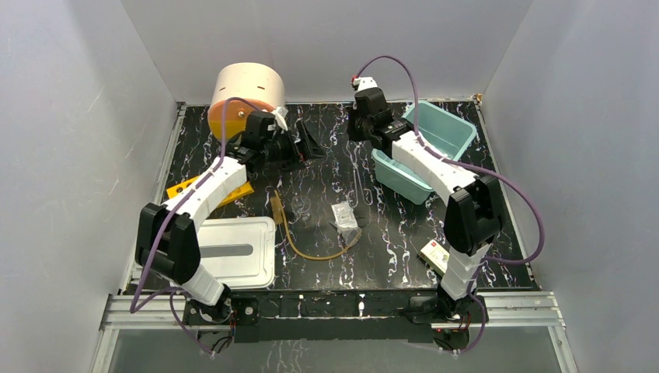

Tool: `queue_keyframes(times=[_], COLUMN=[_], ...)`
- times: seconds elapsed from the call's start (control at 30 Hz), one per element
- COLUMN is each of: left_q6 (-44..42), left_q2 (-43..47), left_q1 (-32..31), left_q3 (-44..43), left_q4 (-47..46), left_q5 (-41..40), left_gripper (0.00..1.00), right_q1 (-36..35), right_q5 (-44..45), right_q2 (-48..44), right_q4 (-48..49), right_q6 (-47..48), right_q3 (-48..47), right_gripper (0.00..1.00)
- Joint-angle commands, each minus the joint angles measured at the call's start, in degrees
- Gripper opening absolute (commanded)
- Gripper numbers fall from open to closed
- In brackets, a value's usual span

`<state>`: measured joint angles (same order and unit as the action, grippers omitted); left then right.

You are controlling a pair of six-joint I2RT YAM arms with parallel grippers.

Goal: Organize the chemistry lab equipment

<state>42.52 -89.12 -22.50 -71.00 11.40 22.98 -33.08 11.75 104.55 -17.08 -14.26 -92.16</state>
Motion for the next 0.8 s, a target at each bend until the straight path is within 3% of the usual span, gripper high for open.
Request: queue_keyframes(times=[0.0, 0.23, 0.47, 0.77], left_q6=[1.92, 5.62, 9.3, 13.24], left_q2=[-1.59, -7.31, -9.88, -10.91], left_q1=[-2.87, -4.54, -5.1, -5.62], left_q3=[-2.06, -4.41, -4.4, -2.77], left_q4=[-8.99, -16.37, -21.09, -26.28], left_q5=[4.93, 7.3, 9.55, 12.49], left_gripper=[0.92, 0.87, 0.57, 0.29], right_q1=[0.42, 0.78, 0.92, 1.08], right_q5=[-3.2, -7.41, -11.23, -11.4], right_q2=[-5.1, -8.44, -9.41, -9.42], right_q4=[-0.9, 0.0, -0.25, -0.27], right_q6=[-7.16, -13.51, -17.08, -20.48], right_q3=[-2.5, -0.48, 0.7, 2.85], right_gripper=[0.0, 0.0, 0.0, 0.0])
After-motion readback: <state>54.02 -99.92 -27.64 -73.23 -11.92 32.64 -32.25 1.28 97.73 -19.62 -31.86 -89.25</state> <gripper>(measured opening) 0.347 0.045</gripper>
